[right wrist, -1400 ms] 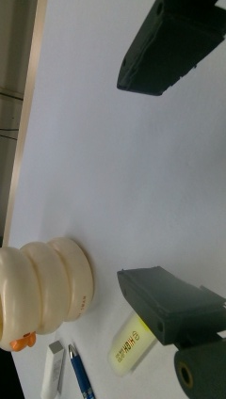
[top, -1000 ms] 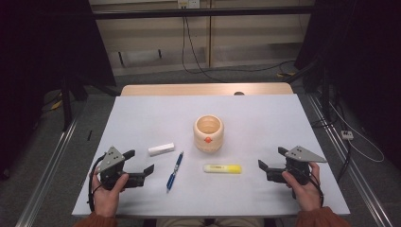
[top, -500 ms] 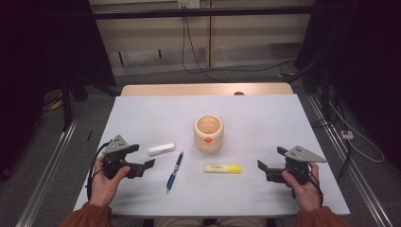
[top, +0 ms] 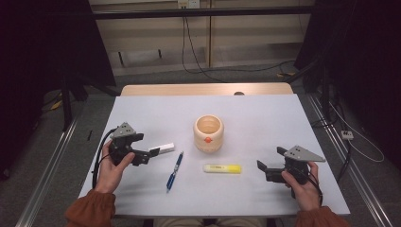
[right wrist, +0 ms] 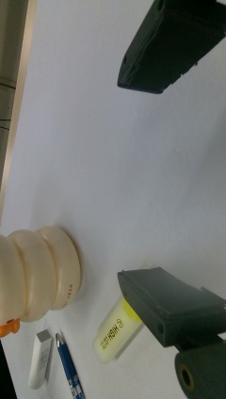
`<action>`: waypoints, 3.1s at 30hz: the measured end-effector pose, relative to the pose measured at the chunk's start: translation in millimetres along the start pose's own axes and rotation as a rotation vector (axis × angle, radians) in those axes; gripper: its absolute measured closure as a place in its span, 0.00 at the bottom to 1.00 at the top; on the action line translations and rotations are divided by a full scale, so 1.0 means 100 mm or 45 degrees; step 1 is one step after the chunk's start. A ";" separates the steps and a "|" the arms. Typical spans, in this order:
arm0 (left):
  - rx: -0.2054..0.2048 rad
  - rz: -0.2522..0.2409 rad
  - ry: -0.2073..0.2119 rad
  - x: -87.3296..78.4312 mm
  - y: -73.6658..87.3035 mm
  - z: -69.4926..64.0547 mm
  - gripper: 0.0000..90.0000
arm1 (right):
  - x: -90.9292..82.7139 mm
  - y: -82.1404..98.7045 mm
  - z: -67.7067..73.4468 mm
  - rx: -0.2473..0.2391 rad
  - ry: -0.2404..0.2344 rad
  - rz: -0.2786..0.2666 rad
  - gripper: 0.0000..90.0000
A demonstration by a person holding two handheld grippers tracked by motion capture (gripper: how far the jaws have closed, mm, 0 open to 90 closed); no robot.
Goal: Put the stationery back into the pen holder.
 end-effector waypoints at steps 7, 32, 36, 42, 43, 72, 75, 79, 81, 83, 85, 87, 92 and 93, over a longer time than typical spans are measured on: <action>0.133 0.140 0.077 0.08 -0.01 0.03 0.13 | 0.01 0.00 0.01 0.001 -0.006 0.006 0.08; 0.360 0.654 0.246 0.56 0.04 0.35 0.27 | 0.03 0.01 0.02 -0.014 -0.018 0.015 0.08; 0.397 0.725 0.239 0.60 0.04 0.35 0.37 | 0.03 0.01 0.03 -0.015 -0.018 0.016 0.07; 0.415 0.785 0.212 0.64 0.07 0.40 0.49 | 0.03 0.01 0.03 -0.020 -0.023 0.016 0.07; 0.420 0.794 0.213 0.65 0.08 0.40 0.51 | 0.03 0.01 0.03 -0.022 -0.025 0.016 0.07; 0.282 0.769 0.264 0.65 0.13 0.42 0.75 | 0.05 0.02 0.05 -0.026 -0.040 0.030 0.07; 0.254 0.719 0.280 0.61 0.10 0.40 0.75 | 0.05 0.02 0.04 -0.028 -0.039 0.028 0.07; 0.226 0.661 0.305 0.55 0.05 0.35 0.75 | 0.05 0.02 0.05 -0.027 -0.041 0.031 0.07; 0.223 0.646 0.321 0.51 0.03 0.32 0.75 | 0.05 0.02 0.05 -0.027 -0.042 0.030 0.07; 0.214 0.614 0.322 0.47 0.02 0.28 0.75 | 0.05 0.02 0.05 -0.026 -0.042 0.029 0.07; 0.195 0.553 0.327 0.43 -0.01 0.25 0.75 | 0.05 0.02 0.05 -0.026 -0.042 0.030 0.07; 0.189 0.522 0.337 0.39 -0.04 0.21 0.75 | 0.05 0.02 0.05 -0.026 -0.042 0.031 0.07; 0.175 0.466 0.407 0.32 -0.08 0.02 0.75 | 0.06 0.02 0.06 -0.027 -0.043 0.032 0.07; 0.182 0.459 0.420 0.32 -0.08 -0.01 0.75 | 0.06 0.02 0.06 -0.026 -0.043 0.031 0.07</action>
Point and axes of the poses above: each handheld gripper's, and its own axes: x roughly forward along the jaws, y roughly out of its underside, z roughly to its left, the point moved 4 cm from there along x, roughly forward along the jaws, and after that the axes turned 5 degrees about y, right-handed, at the moved point
